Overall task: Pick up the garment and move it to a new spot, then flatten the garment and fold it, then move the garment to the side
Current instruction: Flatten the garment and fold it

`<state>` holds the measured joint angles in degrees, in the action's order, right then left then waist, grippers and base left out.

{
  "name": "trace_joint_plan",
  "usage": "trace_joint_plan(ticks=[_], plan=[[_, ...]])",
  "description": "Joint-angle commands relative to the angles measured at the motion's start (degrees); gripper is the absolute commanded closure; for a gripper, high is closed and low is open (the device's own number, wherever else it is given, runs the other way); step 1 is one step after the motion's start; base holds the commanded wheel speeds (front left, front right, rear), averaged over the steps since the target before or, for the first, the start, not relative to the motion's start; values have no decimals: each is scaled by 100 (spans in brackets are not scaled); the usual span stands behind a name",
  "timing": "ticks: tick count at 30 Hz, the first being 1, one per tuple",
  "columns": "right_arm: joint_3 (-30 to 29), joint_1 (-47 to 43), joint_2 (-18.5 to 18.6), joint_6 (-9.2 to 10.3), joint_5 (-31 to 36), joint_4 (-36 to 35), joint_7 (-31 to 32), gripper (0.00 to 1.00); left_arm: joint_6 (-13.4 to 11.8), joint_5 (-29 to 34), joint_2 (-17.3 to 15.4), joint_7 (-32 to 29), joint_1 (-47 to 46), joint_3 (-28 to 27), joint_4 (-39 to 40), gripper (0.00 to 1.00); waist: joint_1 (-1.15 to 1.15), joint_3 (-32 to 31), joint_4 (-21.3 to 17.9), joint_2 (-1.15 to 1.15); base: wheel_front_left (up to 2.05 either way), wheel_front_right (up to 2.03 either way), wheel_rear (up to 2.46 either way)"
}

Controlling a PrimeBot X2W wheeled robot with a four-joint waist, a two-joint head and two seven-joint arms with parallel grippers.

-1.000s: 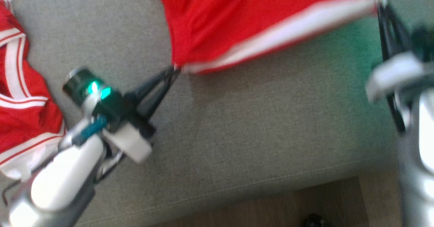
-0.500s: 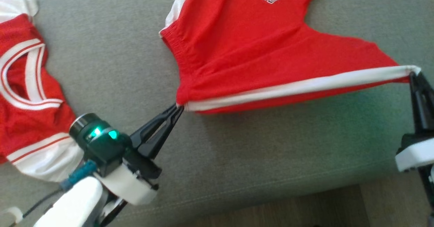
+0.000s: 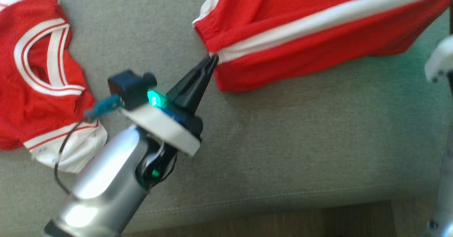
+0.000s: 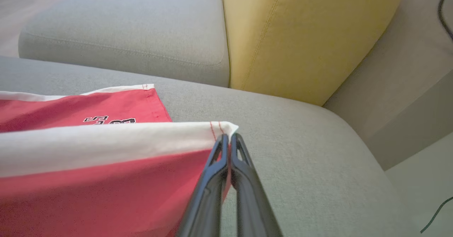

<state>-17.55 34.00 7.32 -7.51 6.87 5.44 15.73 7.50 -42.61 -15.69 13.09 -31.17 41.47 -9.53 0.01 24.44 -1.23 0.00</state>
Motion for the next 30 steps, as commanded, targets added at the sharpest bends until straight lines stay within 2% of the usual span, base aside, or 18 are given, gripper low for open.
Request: trace_joint_plan(ticks=[1, 6, 18, 23, 30], plan=[[157, 317, 87, 2, 93, 35, 1, 100, -2, -260, -6, -20, -318, -251, 16, 100, -1, 147, 131, 0, 0, 0, 0], [363, 1123, 296, 2, 299, 820, -144, 100, -2, -878, 218, -86, -734, -415, -417, 100, -1, 359, 274, 0, 0, 0, 0], [1106, 3094, 761, 2, 830, 2792, -688, 100, -10, -877, 671, 26, -1784, -407, -1584, 100, -1, 927, 653, 0, 0, 0, 0], [1372, 3610, 836, 2, 1004, 3476, -911, 100, -9, -840, 843, 98, -1980, -437, -1895, 100, -1, 1036, 798, 0, 0, 0, 0], [1399, 4055, 931, 2, 1252, 4189, -1266, 100, -6, -661, 1009, 173, -2081, -491, -2175, 100, -1, 1080, 922, 0, 0, 0, 0]])
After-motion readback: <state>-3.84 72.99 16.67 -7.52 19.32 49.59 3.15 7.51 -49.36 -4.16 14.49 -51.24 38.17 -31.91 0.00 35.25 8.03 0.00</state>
